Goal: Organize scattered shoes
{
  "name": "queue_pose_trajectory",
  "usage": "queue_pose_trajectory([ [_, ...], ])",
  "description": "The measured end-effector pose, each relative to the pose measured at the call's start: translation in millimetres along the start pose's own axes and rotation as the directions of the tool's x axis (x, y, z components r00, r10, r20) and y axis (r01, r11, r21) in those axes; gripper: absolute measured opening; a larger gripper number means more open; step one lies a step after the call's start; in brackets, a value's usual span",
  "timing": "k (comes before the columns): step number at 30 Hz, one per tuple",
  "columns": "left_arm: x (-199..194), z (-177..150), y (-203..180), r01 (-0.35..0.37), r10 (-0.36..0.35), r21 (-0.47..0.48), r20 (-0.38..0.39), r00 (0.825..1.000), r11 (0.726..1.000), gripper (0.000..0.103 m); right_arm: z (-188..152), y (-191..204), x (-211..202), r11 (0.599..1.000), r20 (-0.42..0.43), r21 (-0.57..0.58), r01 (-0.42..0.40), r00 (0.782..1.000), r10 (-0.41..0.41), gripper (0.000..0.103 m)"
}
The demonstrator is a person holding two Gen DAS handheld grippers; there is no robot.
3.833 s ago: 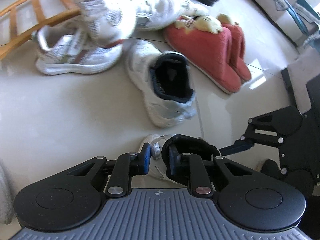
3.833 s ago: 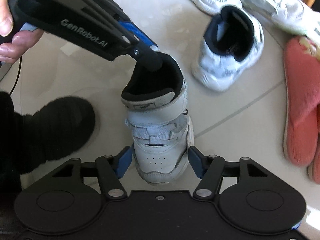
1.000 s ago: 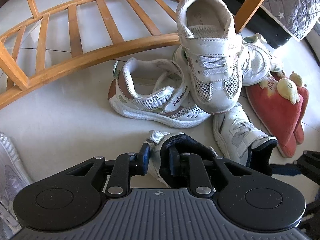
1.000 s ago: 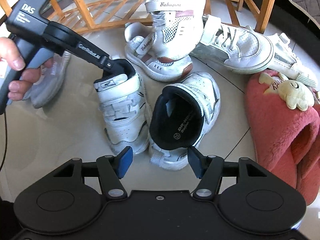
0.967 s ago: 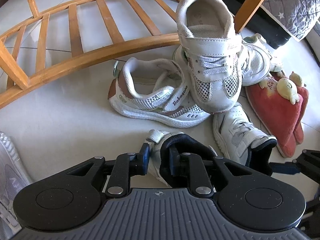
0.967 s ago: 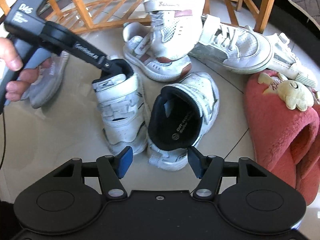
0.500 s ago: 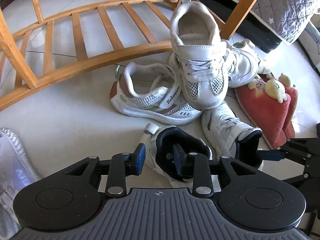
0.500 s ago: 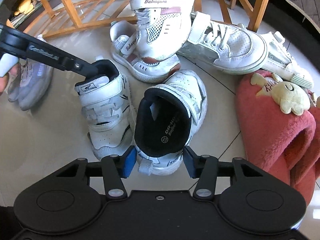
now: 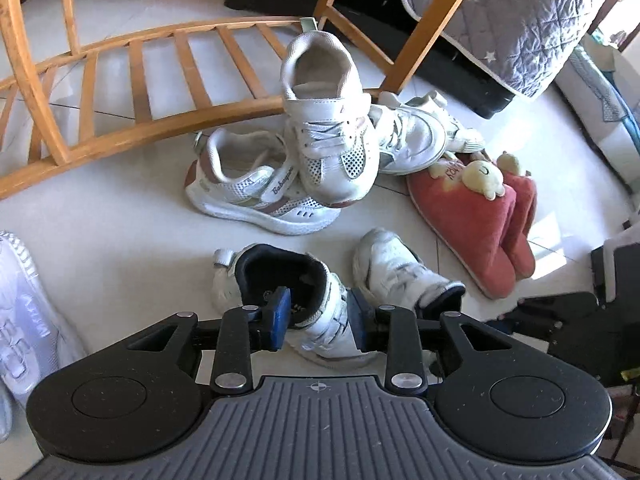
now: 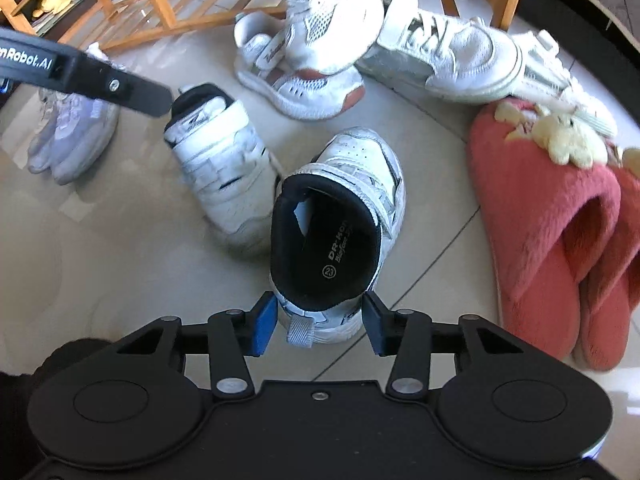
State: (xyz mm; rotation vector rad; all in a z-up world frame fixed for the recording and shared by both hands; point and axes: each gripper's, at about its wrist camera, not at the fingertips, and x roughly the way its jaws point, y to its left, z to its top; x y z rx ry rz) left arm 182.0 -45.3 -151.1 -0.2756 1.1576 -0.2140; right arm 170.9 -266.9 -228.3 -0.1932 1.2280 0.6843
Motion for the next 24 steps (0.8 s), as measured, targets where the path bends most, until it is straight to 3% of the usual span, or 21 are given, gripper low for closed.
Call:
queue_pose_trajectory([
  [3,9.3,-12.7,-14.8,0.070,-0.068,0.031,-0.066,0.996,0.997,0.033,-4.4,3.1,-1.0,0.999,-0.018,0.031,-0.028,0.999,0.029,0.047],
  [9,40.5,-40.1,-37.1,0.119,-0.107,0.060,-0.174,0.979,0.991,0.033,-10.0,4.0,-2.4,0.991,-0.035,0.096,-0.098,0.994,0.101,0.043],
  [18,67.9,-38.8,-45.9,0.142,-0.144,-0.025,-0.190,0.971,0.990,0.036,-9.5,-4.8,-18.8,0.995,-0.017,0.048,-0.093,0.995,0.094,0.048],
  [24,76.6,-36.3,-52.4,0.138,-0.145,-0.048,-0.193,0.970,0.989,0.041,-14.6,-16.2,-23.2,0.999,0.005,0.050,-0.023,1.000,0.023,0.056],
])
